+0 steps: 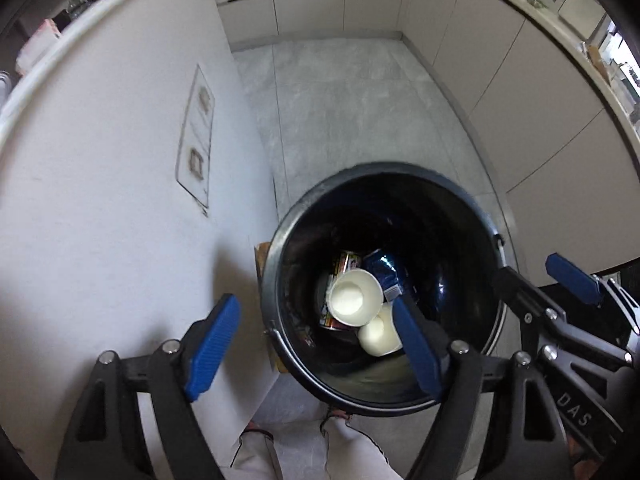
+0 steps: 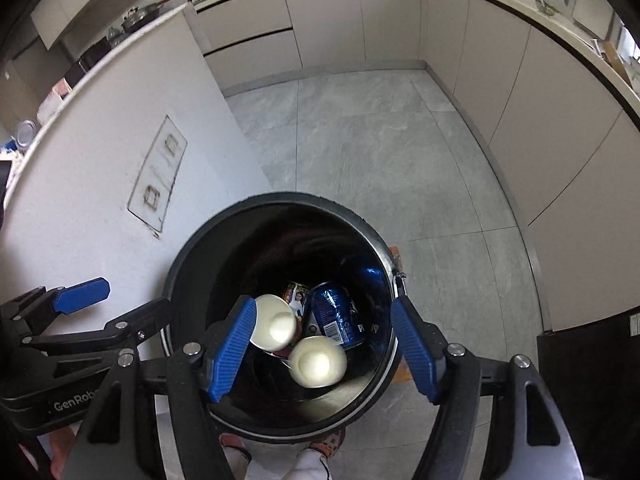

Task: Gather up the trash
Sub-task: 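Open both tools to drop the cups into the bucket, then move both open tools back toward the trash on the table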

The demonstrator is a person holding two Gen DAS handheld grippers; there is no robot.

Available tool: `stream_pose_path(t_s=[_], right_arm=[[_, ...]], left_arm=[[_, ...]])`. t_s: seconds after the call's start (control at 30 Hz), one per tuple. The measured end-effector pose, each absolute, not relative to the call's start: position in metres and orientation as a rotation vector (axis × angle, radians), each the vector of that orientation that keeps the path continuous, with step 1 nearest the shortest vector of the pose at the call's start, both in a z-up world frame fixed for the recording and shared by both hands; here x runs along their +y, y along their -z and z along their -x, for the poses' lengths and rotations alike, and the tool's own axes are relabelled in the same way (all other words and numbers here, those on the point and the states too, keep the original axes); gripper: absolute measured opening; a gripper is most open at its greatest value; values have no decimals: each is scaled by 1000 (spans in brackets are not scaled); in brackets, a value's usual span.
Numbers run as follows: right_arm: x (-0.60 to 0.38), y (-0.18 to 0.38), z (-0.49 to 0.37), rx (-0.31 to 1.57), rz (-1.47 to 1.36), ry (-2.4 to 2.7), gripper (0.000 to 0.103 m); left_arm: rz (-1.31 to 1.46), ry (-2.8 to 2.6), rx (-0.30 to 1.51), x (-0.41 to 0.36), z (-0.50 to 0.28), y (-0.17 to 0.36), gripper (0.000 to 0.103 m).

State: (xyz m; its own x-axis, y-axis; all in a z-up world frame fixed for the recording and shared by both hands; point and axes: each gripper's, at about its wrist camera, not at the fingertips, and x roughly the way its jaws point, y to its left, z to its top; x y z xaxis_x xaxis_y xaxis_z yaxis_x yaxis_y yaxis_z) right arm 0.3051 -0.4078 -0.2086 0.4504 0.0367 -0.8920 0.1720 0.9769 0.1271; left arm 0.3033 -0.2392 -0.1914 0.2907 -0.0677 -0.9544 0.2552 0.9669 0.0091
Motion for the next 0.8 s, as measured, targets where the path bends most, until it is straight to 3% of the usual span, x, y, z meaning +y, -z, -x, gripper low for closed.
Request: stream_pose_path(t_s=[0.23, 0.43, 0.63, 0.8], right_arm=[[-407, 162, -283, 1033, -214, 161, 72], [-393, 91, -263, 928, -226, 247, 72], [-323, 35, -266, 856, -202, 199, 72], [-229, 17, -287, 824, -170, 87, 74]], left_arm=[[-155, 270, 1196, -231, -292, 144, 80], [-135, 327, 1091, -204, -279, 75, 80], [-79, 263, 973, -109, -280, 18, 80], [-40, 116, 941, 2, -286, 19, 80]])
